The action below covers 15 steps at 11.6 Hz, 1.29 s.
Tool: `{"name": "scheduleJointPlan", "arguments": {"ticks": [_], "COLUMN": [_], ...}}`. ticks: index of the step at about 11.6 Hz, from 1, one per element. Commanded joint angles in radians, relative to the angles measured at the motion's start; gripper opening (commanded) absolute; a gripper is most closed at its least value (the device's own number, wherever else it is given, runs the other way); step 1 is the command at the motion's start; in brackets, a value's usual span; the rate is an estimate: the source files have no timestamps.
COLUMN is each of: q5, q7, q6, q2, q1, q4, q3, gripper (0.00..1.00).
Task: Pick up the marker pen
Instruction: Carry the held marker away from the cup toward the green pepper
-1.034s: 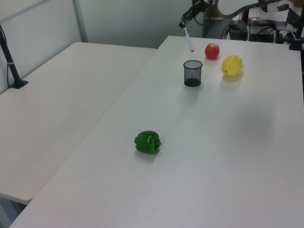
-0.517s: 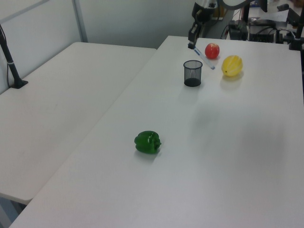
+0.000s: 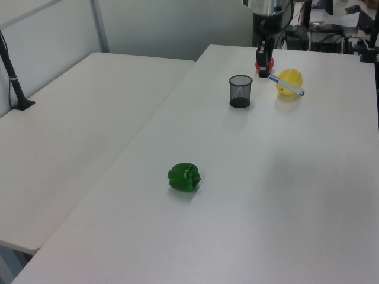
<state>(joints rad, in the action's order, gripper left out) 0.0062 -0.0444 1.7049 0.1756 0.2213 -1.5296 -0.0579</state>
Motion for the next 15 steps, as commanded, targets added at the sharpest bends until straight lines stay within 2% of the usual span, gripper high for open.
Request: {"name": "scheduleJointPlan", "arguments": {"ticks": [1,4,7,9,10,11,12,13,15], "q5": [0.023,0.021,0.006,-0.003,-0.003,-0.005,-0.005,-0.008,-0.008], "q7": [-0.005,-0.008,-0.078,-0.078,-0.078,-0.078,-0.08,-0.078,-0.078], "q6": [0.048,0.218,0.324,0.337,0.34,0.338,0.338,0.337,0.334], "q2": [0.001,0.04,0.137,0.165,0.167,0.167,0.167,0.165,0.162], "q1": [0.02,0.035,0.061,0.061,0.061,0.059,0.059,0.061,0.061], "q4": [-0.096,-0.207,-0.21,-0.205,-0.205,-0.205,-0.205,-0.204,-0.201], "q3": [-0.01,-0.003,-0.005,-0.003,-0.003,-0.003,-0.005,-0.005,-0.005], "gripper": [0.06,0.06,0.07,0.15,0.22,0.41,0.94,1.0,1.0]}}
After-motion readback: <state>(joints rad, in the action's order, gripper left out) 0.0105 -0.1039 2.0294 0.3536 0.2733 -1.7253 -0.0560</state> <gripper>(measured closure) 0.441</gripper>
